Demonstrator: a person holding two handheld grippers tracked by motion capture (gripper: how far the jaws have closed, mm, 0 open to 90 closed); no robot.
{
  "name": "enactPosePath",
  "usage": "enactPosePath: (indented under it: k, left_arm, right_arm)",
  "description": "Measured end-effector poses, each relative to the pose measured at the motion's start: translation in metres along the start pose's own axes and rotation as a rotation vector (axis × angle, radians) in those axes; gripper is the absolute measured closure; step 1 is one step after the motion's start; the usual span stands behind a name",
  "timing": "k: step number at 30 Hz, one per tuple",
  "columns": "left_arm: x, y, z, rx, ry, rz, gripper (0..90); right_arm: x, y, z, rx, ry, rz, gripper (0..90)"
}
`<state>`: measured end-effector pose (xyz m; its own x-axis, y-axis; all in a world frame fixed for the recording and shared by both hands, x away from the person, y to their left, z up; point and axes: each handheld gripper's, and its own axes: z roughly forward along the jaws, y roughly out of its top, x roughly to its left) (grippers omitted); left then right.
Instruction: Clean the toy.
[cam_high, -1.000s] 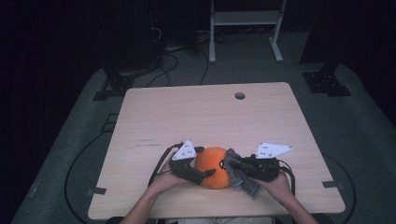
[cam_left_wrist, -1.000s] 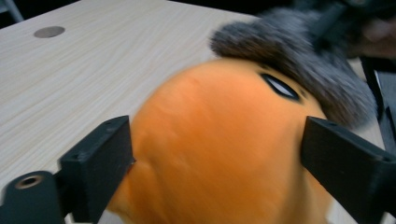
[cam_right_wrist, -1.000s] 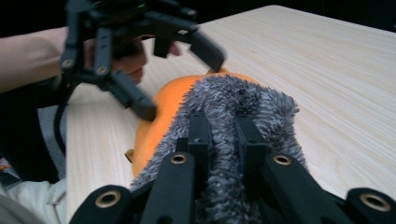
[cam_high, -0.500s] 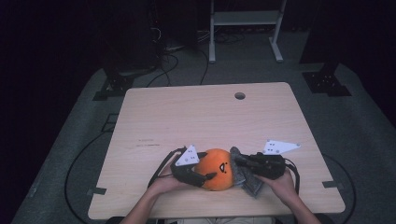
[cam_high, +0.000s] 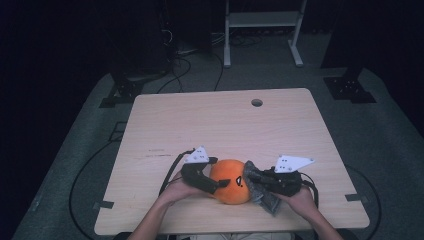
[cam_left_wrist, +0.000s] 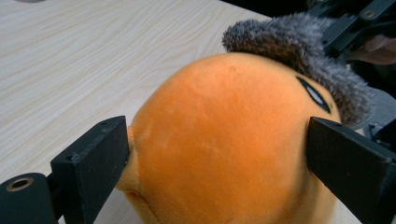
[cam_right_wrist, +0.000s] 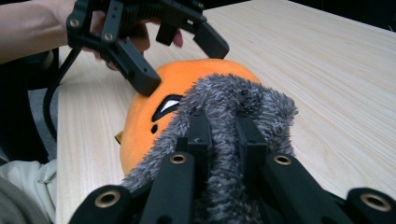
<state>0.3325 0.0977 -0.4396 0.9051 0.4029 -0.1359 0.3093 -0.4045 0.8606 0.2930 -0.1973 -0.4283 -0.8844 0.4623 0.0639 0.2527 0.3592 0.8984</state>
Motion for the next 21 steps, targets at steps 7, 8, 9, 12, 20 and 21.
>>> enactPosePath:
  k: [7, 8, 9, 12, 20, 21]
  left_arm:
    - [-0.008, -0.001, 0.002, 0.012, 0.050, 0.037, 22.2]
    - [-0.008, -0.001, 0.002, 0.014, 0.058, 0.034, 22.7]
    - [-0.009, -0.002, 0.002, 0.012, 0.067, 0.032, 23.0]
    - [-0.007, -0.002, 0.005, 0.004, 0.107, -0.003, 25.1]
    - [-0.005, 0.003, 0.008, -0.017, 0.130, -0.031, 18.9]
    - [-0.004, 0.007, -0.002, -0.060, 0.102, -0.018, 18.3]
  right_arm:
    - [-0.003, -0.002, 0.000, 0.018, -0.022, 0.025, 78.7]
    - [-0.004, -0.003, 0.000, 0.021, -0.026, 0.027, 78.7]
    - [-0.005, -0.004, 0.000, 0.031, -0.039, 0.032, 78.7]
    - [-0.009, -0.006, -0.007, 0.051, -0.081, 0.061, 78.9]
    - [0.024, 0.007, 0.008, 0.035, -0.027, -0.067, 79.0]
    - [0.021, 0.006, 0.009, 0.036, -0.035, -0.057, 79.1]
